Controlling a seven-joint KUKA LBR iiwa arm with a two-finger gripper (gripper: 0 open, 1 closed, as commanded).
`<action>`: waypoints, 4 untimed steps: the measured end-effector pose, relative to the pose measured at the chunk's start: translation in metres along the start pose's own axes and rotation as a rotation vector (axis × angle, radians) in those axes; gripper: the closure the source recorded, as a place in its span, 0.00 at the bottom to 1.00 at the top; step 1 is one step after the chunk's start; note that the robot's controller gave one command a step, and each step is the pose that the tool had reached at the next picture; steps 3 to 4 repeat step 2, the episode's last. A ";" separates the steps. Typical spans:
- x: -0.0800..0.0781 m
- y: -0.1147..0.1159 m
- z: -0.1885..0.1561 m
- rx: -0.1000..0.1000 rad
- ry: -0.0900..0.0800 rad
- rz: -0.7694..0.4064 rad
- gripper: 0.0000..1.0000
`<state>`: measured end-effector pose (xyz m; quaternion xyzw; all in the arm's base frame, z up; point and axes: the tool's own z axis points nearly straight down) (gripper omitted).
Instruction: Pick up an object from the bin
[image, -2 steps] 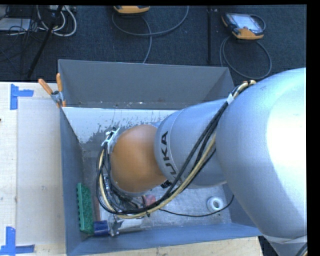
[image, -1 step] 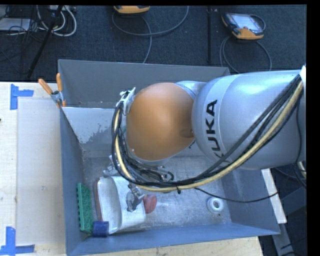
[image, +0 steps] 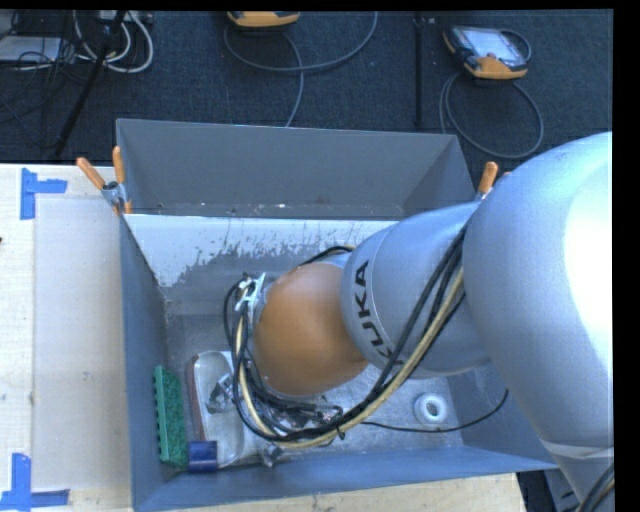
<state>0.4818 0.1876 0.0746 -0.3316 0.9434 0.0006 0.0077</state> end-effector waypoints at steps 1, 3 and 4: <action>0.003 0.000 0.000 -0.002 0.012 0.004 1.00; 0.007 -0.008 -0.183 -0.002 0.008 0.037 1.00; 0.007 -0.008 -0.183 -0.002 0.008 0.037 1.00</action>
Offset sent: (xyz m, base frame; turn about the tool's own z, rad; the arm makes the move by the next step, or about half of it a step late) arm 0.0000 0.0000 0.0000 0.0000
